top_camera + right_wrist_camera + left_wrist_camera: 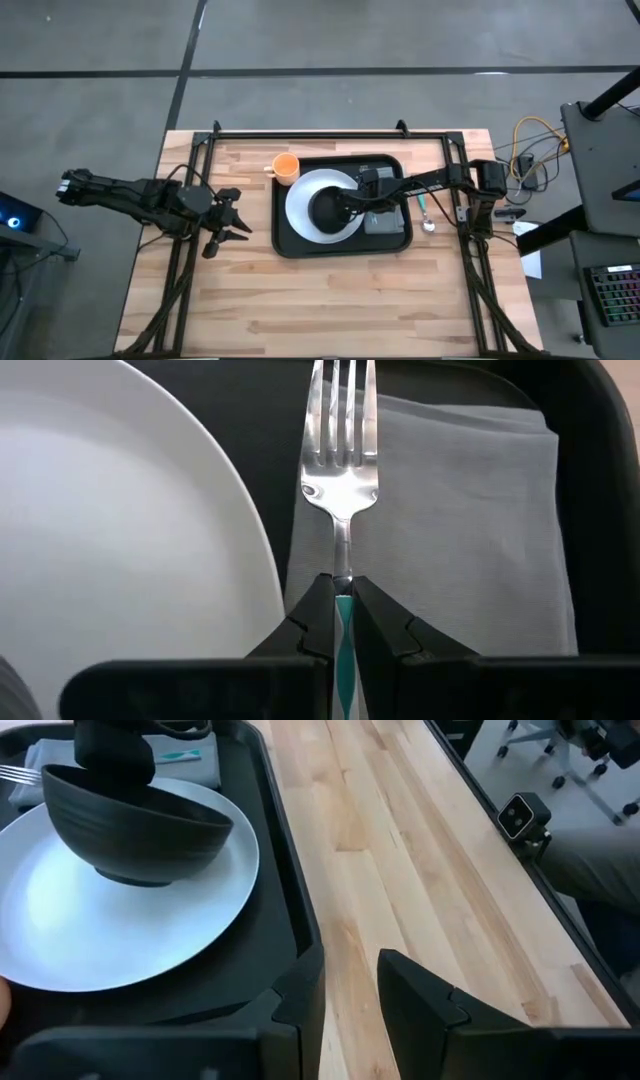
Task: Set up tray
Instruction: Put the white fork on top of the gray napkin, then adjust the black bowl on the white plate
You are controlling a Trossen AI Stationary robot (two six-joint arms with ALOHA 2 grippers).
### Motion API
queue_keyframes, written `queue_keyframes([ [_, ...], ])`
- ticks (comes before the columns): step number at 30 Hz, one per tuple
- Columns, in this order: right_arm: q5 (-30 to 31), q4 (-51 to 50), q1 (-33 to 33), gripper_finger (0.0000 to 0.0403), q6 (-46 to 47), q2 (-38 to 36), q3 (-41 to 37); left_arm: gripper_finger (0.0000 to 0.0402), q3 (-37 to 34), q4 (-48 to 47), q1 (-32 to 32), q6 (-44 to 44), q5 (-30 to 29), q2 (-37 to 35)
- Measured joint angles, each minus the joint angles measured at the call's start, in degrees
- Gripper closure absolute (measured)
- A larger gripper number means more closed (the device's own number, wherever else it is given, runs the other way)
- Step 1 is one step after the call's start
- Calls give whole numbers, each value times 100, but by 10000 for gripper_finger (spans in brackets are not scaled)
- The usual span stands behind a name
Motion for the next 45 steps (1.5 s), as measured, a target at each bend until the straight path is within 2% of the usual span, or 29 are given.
queue_keyframes([
  [5,-1,17,2,388,11,0,-14,325,-2,-1,0,-1,0,0],
  [16,-18,35,26,336,-74,0,-22,325,-2,-1,0,-4,37,0],
  [24,-120,27,29,339,-172,-30,12,325,-2,-1,0,-4,33,0],
  [28,-426,28,64,337,-557,-209,177,325,-4,-4,0,-8,28,-1],
  [37,-469,37,229,312,-1444,-727,705,325,-7,-5,0,-21,24,-2],
  [45,-888,172,436,301,-2058,-760,1221,325,-7,-3,0,-23,24,2],
])
